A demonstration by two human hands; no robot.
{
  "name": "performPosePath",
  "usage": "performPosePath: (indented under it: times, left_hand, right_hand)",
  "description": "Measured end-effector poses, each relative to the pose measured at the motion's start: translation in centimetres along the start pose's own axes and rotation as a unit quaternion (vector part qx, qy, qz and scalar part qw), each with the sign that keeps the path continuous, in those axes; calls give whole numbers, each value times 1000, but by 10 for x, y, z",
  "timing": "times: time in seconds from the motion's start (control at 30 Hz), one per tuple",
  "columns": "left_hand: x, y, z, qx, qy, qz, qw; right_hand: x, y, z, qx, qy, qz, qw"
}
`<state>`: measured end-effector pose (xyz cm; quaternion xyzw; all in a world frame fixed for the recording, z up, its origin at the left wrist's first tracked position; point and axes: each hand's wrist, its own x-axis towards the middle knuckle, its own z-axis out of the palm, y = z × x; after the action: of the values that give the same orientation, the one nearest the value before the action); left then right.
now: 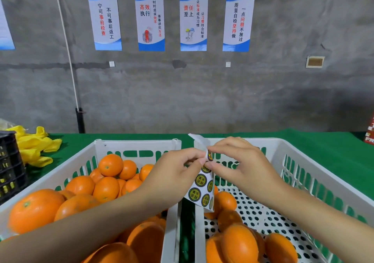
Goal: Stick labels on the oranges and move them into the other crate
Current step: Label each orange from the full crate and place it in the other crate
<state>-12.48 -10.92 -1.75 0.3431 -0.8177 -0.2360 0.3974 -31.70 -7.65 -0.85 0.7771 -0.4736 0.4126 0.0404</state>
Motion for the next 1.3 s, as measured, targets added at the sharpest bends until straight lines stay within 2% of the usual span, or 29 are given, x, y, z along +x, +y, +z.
performPosePath:
  times: [0.17, 0.33, 0.43, 0.53, 0.6, 0.7, 0.77, 0.83, 0.9, 1.0, 1.07, 1.13, 1.2, 1.23, 1.27, 1.3]
  left_hand:
    - [0, 0, -4, 126, 8, 49, 991]
    - [1, 0, -4, 103, -6, 43, 994]
    - [1, -2, -3, 94, 7, 42, 995]
    - [4, -5, -4, 42, 20, 10, 999]
    - [6, -5, -4, -23, 13, -18, 999]
    - [5, -5, -5, -74, -21, -47, 996]
    - [2, -3, -3, -111, -67, -55, 990]
    - [-1, 5, -1, -177, -117, -65, 975]
    - [-1, 13, 3, -232, -131, -77, 961]
    - [2, 18, 3, -271, -133, -91, 949]
    - [3, 18, -3, -255, -158, -101, 949]
    - [3, 15, -10, -222, -192, -110, 950]
    - [7, 10, -20, -183, -194, -119, 957]
    - [11, 2, -26, -134, -179, -112, 968]
    - [17, -9, -33, -37, -158, -89, 983]
    - [23, -22, -42, 106, -130, -50, 985]
  right_hand:
    - [-1, 0, 3, 10, -6, -7, 1000]
    - [-3, -4, 2, -16, 6, -14, 1000]
    - [-2, -4, 0, 24, -2, -1, 1000]
    - [1, -2, -3, 76, 3, 18, 997]
    - [2, -2, -4, 90, 43, 34, 994]
    - [6, -3, -7, 114, 127, 62, 983]
    - [7, -4, -10, 118, 156, 60, 979]
    - [5, -5, -9, 88, 146, 28, 985]
    - [4, -6, -5, 85, 113, 5, 990]
    - [5, -8, -1, 170, 49, 39, 983]
    - [5, -6, 1, 173, 14, 71, 982]
    - [3, -1, 5, 130, -36, 113, 984]
    - [0, 4, 9, 90, -83, 149, 981]
    - [0, 5, 10, 75, -103, 160, 979]
    - [-1, 6, 11, 68, -118, 167, 976]
    - [-2, 7, 12, 67, -128, 172, 974]
